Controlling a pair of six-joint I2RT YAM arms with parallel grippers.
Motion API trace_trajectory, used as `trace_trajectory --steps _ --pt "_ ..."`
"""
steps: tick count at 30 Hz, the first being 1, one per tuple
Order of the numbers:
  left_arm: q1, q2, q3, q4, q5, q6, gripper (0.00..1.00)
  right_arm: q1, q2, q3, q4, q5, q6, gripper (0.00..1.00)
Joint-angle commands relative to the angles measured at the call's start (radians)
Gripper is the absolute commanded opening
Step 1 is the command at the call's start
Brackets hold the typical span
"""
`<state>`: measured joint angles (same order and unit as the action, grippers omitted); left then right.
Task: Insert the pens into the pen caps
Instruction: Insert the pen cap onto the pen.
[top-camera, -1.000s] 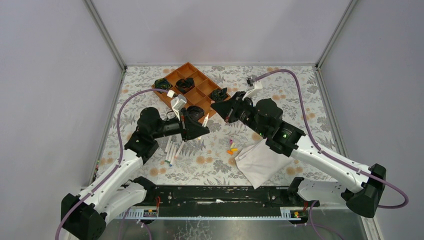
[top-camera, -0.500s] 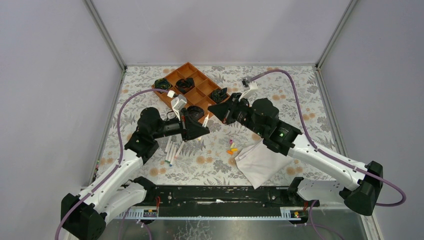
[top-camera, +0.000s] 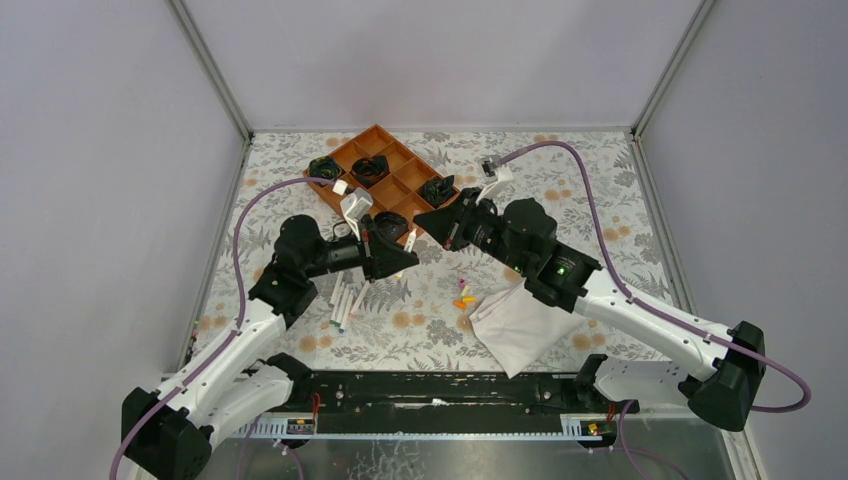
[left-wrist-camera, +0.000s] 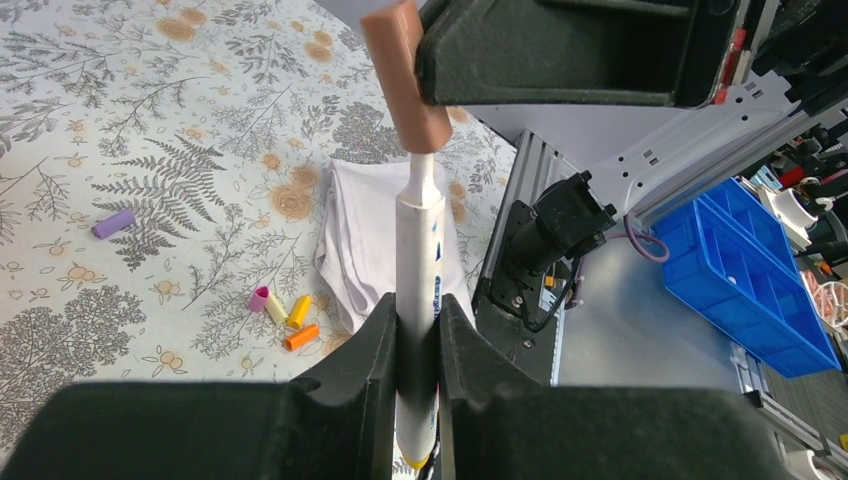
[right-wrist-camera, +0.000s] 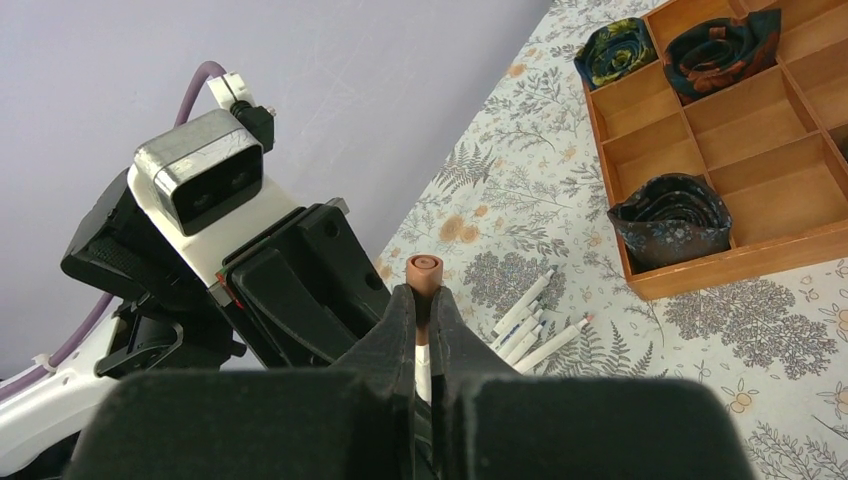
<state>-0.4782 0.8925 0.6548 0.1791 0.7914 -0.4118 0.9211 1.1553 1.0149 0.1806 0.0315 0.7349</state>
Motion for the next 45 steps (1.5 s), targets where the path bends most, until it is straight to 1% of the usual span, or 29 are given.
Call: trace_trajectory --steps 1,9,18,24,33,39,45 --pt "-0.007 -0.019 0.000 0.056 -0.030 -0.001 0.00 0.006 0.002 -0.012 0.073 -0.031 -0.003 0.00" --pt "-0.007 -0.026 -0.012 0.089 -0.031 -0.021 0.00 0.005 0.000 -0.053 0.134 -0.052 -0.017 0.00" --pt "-0.007 -0.016 -0.051 0.236 -0.030 -0.117 0.00 0.009 -0.003 -0.141 0.263 -0.101 -0.034 0.00" --pt "-0.007 -0.021 -0.057 0.284 -0.057 -0.151 0.00 0.015 -0.008 -0.190 0.304 -0.092 -0.035 0.00" --pt "-0.007 -0.019 -0.044 0.277 -0.112 -0.168 0.00 0.034 -0.018 -0.250 0.365 -0.040 -0.015 0.00" --pt "-0.007 -0.008 -0.047 0.269 -0.116 -0.171 0.00 0.038 -0.035 -0.257 0.377 -0.008 -0.022 0.00" --pt "-0.007 -0.008 -0.050 0.261 -0.091 -0.156 0.00 0.038 -0.031 -0.244 0.374 -0.019 -0.027 0.00"
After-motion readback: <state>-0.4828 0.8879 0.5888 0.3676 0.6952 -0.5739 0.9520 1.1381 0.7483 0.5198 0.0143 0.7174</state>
